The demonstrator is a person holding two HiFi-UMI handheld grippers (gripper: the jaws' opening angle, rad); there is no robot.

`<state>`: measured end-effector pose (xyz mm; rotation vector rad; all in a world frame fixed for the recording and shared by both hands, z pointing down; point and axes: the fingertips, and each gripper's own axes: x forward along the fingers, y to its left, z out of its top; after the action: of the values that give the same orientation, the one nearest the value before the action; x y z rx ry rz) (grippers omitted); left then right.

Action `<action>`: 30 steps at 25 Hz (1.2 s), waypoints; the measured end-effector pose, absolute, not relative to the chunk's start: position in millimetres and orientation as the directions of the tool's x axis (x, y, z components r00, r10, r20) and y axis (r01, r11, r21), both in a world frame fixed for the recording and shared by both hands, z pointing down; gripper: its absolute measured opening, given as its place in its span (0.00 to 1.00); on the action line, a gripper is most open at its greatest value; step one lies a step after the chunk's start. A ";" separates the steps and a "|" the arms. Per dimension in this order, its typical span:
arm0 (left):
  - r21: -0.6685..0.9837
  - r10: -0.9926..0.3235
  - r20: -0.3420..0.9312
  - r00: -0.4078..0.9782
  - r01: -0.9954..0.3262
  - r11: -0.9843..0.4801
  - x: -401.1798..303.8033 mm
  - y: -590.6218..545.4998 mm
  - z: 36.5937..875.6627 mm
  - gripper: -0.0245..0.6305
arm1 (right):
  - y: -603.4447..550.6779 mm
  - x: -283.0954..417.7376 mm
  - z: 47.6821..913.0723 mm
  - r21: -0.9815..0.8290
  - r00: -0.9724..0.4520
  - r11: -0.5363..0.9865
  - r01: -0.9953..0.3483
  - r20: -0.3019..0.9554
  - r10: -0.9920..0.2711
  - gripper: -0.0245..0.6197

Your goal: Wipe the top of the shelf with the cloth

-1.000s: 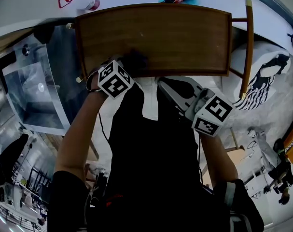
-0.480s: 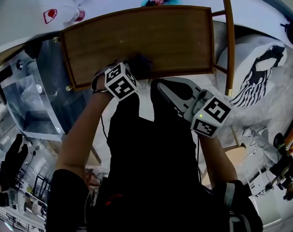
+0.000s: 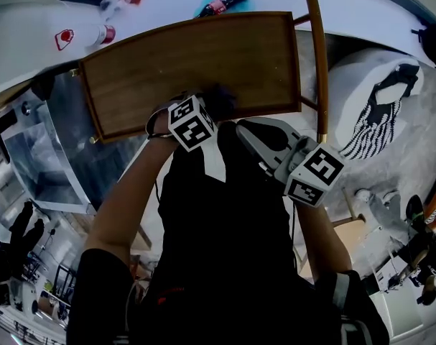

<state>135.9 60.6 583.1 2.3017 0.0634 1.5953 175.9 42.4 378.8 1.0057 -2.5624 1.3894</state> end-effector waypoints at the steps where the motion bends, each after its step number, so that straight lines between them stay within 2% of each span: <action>1: 0.300 0.228 0.901 0.370 -0.150 -0.942 142.5 60.4 583.0 0.23 | 42.3 180.6 378.7 -0.729 -0.784 0.380 -0.569 0.342 -0.517 0.05; 22: 0.309 0.261 0.880 0.397 -0.061 -0.949 236.1 66.4 583.5 0.23 | 44.7 236.1 378.2 -0.728 -0.751 0.341 -0.595 0.351 -0.559 0.05; 30: 0.304 0.230 0.861 0.454 -0.096 -0.948 236.6 62.1 568.1 0.23 | 37.9 232.5 366.7 -0.708 -0.745 0.357 -0.609 0.357 -0.564 0.05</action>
<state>236.6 62.1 568.1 2.3996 0.1145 1.4914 232.5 37.9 366.7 1.1011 -2.5450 1.3634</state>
